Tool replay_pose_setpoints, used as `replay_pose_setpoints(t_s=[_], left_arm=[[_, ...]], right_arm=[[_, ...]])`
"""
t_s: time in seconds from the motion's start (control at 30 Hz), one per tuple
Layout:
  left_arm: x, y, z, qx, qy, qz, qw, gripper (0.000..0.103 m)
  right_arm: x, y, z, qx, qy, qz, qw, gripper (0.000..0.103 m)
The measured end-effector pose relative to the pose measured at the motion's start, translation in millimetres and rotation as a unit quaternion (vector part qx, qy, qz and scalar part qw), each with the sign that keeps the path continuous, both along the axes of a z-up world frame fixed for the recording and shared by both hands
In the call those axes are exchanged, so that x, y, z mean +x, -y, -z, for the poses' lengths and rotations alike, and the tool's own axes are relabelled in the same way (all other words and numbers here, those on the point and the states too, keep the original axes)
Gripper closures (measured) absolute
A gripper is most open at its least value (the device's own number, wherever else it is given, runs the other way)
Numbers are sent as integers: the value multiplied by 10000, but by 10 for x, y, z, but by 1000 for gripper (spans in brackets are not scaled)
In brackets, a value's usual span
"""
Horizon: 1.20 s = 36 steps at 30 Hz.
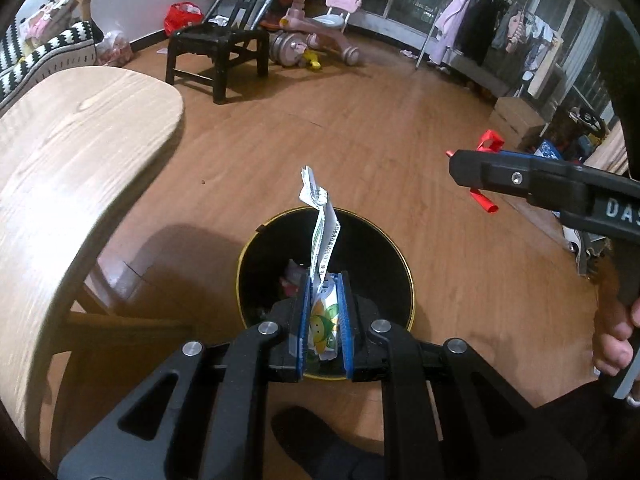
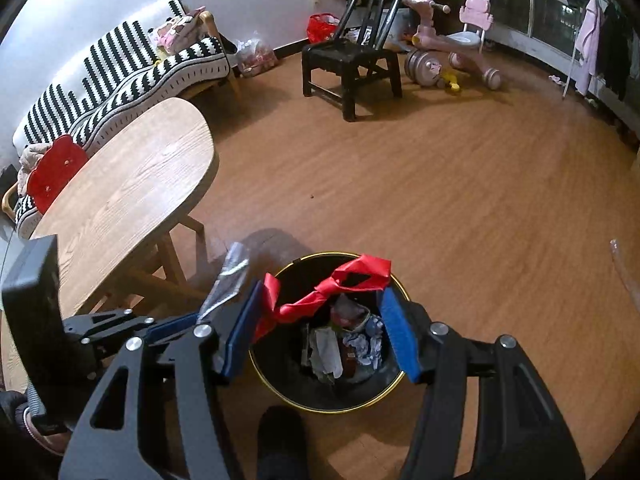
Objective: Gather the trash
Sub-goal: 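Carry the wrapper and ribbon over the black bin and release both, then return both open tools above the now empty table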
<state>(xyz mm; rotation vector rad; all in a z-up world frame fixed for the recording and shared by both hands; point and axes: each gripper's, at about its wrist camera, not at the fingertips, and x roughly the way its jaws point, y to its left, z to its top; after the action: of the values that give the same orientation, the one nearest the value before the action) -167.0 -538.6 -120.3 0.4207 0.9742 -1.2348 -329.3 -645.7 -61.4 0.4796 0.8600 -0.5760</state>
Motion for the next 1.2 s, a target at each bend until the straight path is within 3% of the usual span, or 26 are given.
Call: replay_pose_setpoints(t_s=[0.2,0.3,0.33,0.37,0.43,0.53,0.7,0.83,1.0,1.1,1.2], left_arm=[[-6,127,69,-6,-44,110,9999,90],[9,138,114,-16,-108,71,9999,88],[7,123,132,-9,-133,55,9999,77],[26,120,146,-4,-150,16,9999,54],[44,88,137,-94,-106,-57,9999,37],[56,82,117,-94,-80,-71,9999,34],[116,-69,-31,-170,134,-203,9996,12],[422,-489,-346,-330,403,-693,9962,11],[975,-1348,-791,-551,786,-1663,9814,10],[1249,-1965,-993,-540,1127,-2305,9650,10],[1489,-2646,-1133,-429,1487,-2932,9435,8]], right_arm=[[104,48,65,91,-86,-20,9999,40],[147,52,80,77,-116,32,9999,30],[164,50,88,79,-126,29,9999,29],[168,62,90,57,-164,60,9998,29],[167,64,90,88,-143,85,9998,28],[178,92,98,167,-99,74,9998,23],[265,43,43,113,-89,64,9999,18],[470,-168,-234,-149,194,-39,9997,9],[998,-712,-613,-477,529,-588,9957,9],[1358,-1130,-819,-618,700,-1057,9900,9],[1779,-1706,-1003,-775,886,-1634,9795,7]])
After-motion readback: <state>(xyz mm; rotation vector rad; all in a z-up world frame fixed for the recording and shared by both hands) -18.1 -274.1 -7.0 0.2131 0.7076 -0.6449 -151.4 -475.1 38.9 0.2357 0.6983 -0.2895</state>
